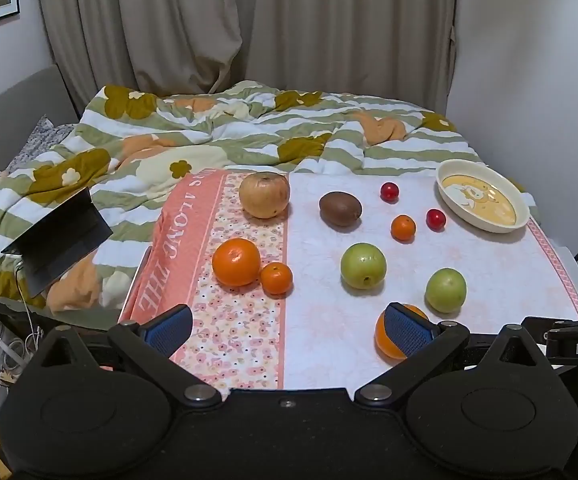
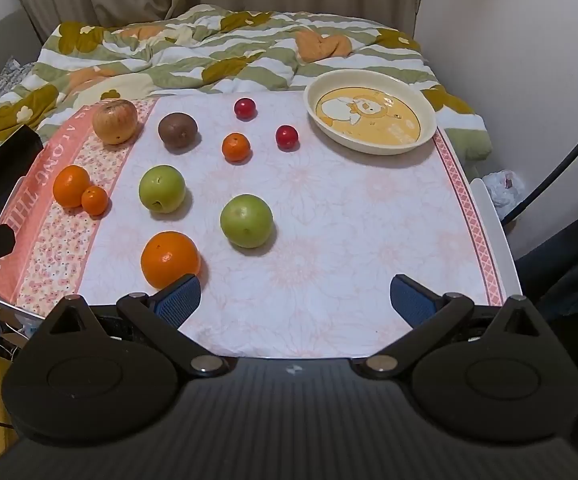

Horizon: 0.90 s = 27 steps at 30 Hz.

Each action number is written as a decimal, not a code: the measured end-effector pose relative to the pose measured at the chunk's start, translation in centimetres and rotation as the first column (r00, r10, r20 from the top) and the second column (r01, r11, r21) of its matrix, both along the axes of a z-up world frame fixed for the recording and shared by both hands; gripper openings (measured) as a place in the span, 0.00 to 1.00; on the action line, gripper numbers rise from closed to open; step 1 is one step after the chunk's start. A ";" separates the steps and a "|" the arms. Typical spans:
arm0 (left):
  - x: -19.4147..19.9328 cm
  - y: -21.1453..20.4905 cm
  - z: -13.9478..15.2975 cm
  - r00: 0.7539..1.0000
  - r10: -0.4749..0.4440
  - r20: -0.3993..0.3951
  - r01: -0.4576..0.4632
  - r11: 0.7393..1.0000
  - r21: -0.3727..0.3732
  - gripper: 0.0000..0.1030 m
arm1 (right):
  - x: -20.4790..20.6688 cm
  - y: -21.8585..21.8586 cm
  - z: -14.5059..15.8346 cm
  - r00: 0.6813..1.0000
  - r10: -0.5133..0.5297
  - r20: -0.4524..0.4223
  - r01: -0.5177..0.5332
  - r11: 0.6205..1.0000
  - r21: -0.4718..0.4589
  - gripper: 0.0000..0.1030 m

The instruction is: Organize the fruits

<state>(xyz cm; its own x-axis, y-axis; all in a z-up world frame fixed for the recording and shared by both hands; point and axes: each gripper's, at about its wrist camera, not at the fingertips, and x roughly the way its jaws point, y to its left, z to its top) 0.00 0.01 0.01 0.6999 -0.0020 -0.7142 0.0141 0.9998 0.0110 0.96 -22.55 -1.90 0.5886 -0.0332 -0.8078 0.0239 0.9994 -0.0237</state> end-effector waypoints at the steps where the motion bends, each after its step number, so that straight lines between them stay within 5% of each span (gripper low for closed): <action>1: 0.0 0.0 0.0 1.000 0.000 -0.001 0.000 1.000 0.001 1.00 | 0.0 0.0 0.0 1.000 0.000 0.000 0.000 1.000 0.000 1.00; 27: -0.2 0.5 -0.2 1.000 0.005 0.001 -0.005 1.000 0.001 1.00 | -0.6 0.3 0.1 1.000 -0.005 -0.007 0.005 1.000 0.001 1.00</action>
